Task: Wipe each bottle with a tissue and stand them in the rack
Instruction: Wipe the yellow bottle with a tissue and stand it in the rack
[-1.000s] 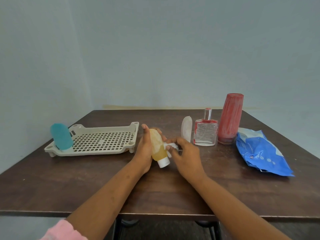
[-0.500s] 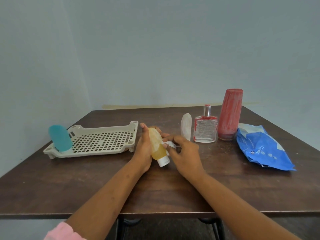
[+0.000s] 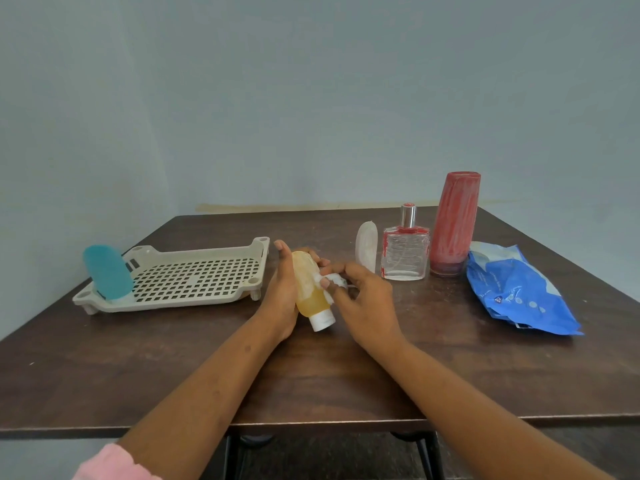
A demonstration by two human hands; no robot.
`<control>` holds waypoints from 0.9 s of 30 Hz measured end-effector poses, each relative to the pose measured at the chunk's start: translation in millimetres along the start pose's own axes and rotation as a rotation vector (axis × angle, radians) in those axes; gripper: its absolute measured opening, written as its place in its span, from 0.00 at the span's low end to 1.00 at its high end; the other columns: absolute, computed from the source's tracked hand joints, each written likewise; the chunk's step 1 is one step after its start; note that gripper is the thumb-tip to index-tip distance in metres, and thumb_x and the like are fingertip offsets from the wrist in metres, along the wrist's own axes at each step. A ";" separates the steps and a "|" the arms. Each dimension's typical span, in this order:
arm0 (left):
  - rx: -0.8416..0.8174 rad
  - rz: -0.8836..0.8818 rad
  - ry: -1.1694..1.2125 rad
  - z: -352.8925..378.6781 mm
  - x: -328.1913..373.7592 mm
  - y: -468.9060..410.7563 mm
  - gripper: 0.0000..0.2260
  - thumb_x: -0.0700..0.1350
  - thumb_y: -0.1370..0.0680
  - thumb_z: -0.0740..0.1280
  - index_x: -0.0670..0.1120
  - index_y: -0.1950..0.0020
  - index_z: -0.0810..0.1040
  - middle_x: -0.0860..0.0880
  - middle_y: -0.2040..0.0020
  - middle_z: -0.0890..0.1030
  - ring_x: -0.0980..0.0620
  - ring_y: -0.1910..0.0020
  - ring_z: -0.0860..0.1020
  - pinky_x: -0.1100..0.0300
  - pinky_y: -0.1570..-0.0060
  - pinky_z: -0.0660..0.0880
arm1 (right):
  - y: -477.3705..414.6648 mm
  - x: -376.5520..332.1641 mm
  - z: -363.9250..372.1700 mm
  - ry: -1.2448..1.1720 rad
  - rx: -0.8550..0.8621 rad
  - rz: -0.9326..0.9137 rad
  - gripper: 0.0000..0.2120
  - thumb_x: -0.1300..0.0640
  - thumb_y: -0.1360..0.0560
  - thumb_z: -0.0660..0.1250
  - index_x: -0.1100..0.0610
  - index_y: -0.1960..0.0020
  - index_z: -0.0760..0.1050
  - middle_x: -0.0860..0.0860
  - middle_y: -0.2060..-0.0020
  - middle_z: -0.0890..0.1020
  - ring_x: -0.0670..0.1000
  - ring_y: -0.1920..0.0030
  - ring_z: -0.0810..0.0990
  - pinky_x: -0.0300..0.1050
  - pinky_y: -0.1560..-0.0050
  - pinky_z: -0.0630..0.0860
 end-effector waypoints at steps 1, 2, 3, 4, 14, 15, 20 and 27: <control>-0.003 -0.001 0.009 -0.1 -0.1 -0.4 0.32 0.68 0.23 0.43 0.45 0.58 0.75 0.45 0.59 0.82 0.49 0.59 0.81 0.53 0.53 0.78 | 0.3 0.1 1.6 0.022 -0.007 -0.010 0.03 0.61 0.25 0.68 0.56 0.52 0.79 0.42 0.55 0.81 0.39 0.53 0.79 0.31 0.56 0.75; -0.002 0.002 0.011 -0.1 0.0 -0.3 0.32 0.68 0.23 0.43 0.45 0.58 0.75 0.45 0.58 0.82 0.49 0.59 0.81 0.53 0.52 0.77 | -1.0 3.0 1.7 0.060 -0.010 -0.005 0.03 0.61 0.25 0.68 0.58 0.52 0.79 0.44 0.57 0.82 0.41 0.55 0.79 0.32 0.57 0.75; 0.004 0.009 0.008 0.1 0.0 -0.1 0.32 0.68 0.23 0.43 0.45 0.58 0.75 0.45 0.57 0.82 0.48 0.59 0.81 0.52 0.51 0.77 | -3.0 6.8 0.3 0.094 -0.005 0.012 0.03 0.61 0.25 0.67 0.58 0.52 0.79 0.47 0.58 0.82 0.42 0.57 0.79 0.34 0.58 0.75; 0.011 0.017 0.001 0.0 -0.3 0.2 0.32 0.67 0.23 0.43 0.45 0.58 0.75 0.45 0.57 0.81 0.48 0.58 0.81 0.52 0.52 0.78 | -4.6 9.6 -1.5 0.116 0.005 0.032 0.03 0.60 0.25 0.67 0.58 0.52 0.79 0.48 0.58 0.82 0.43 0.58 0.79 0.36 0.58 0.75; 0.001 0.062 -0.005 -0.4 -0.7 -0.1 0.32 0.70 0.28 0.46 0.45 0.60 0.75 0.48 0.65 0.79 0.50 0.63 0.78 0.54 0.55 0.75 | -3.3 6.6 -1.6 0.099 -0.003 0.020 0.04 0.60 0.25 0.67 0.57 0.51 0.79 0.50 0.57 0.83 0.46 0.57 0.80 0.40 0.57 0.76; 0.000 0.063 -0.008 -0.4 -0.8 0.1 0.32 0.70 0.28 0.46 0.45 0.60 0.75 0.49 0.66 0.79 0.51 0.64 0.78 0.55 0.57 0.75 | -0.4 2.8 0.8 0.108 -0.025 -0.019 0.03 0.60 0.25 0.67 0.57 0.52 0.79 0.49 0.56 0.83 0.46 0.56 0.80 0.40 0.57 0.77; 0.009 0.067 0.006 0.0 0.9 1.8 0.30 0.70 0.28 0.46 0.45 0.59 0.73 0.49 0.68 0.77 0.53 0.66 0.78 0.58 0.60 0.74 | -0.6 0.4 0.7 0.156 -0.032 -0.002 0.06 0.59 0.25 0.68 0.55 0.49 0.77 0.48 0.56 0.82 0.44 0.56 0.80 0.44 0.54 0.78; 0.050 0.057 0.000 -0.5 -1.4 -0.6 0.29 0.67 0.23 0.45 0.46 0.59 0.73 0.52 0.71 0.79 0.56 0.68 0.78 0.59 0.61 0.74 | 4.0 -9.0 4.6 0.238 -0.086 -0.103 0.05 0.58 0.25 0.67 0.53 0.49 0.78 0.48 0.56 0.82 0.44 0.57 0.79 0.43 0.56 0.77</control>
Point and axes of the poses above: each hand's wrist, its own y-axis away from the middle knuckle, its own z-axis out of the palm, x = y × z, the point moved 3 cm from there along -y, towards the middle knuckle
